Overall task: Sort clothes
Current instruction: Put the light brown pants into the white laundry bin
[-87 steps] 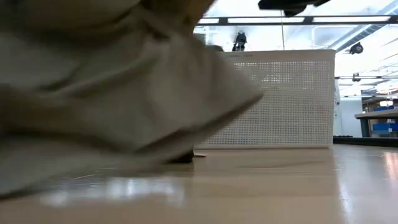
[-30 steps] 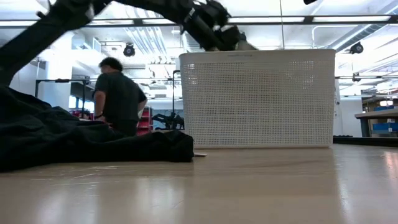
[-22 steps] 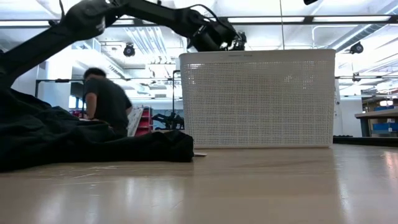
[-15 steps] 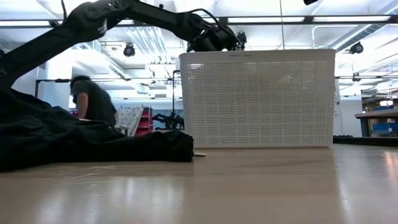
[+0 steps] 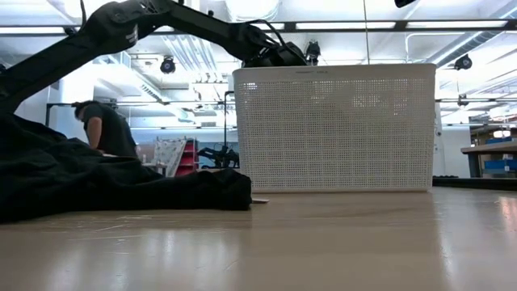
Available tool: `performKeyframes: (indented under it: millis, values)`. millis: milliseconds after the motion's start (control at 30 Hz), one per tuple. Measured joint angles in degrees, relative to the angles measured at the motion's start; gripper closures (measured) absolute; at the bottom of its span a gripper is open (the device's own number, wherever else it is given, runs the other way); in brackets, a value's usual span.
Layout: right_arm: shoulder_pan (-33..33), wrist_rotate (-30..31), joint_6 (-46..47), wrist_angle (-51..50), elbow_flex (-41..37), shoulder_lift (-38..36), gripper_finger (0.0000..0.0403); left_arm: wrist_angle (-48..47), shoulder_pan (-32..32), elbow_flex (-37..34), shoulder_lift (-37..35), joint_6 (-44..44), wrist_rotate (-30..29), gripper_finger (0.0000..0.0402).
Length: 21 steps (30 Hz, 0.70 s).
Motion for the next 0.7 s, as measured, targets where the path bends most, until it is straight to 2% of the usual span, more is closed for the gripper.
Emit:
performKeyframes:
  millis: [167, 400, 567, 700]
  values:
    - [0.00, 0.00, -0.15, 0.00, 0.00, 0.00, 0.0403, -0.52, 0.00, 1.31, -0.02, -0.86, -0.41, 0.0368]
    - [0.00, -0.04, 0.67, -0.83, 0.00, 0.00, 0.0403, -6.64, -0.69, 8.03, -0.76, -2.13, -4.55, 0.0280]
    - [0.00, -0.03, 0.73, -0.67, -0.02, 0.00, 0.0403, -10.15, -1.31, 7.52, -6.64, -1.78, -8.17, 0.0216]
    - [0.00, -0.02, 0.17, -0.37, -0.02, 0.00, 0.0403, -12.51, -1.84, 7.52, -11.32, -1.77, -10.06, 0.0182]
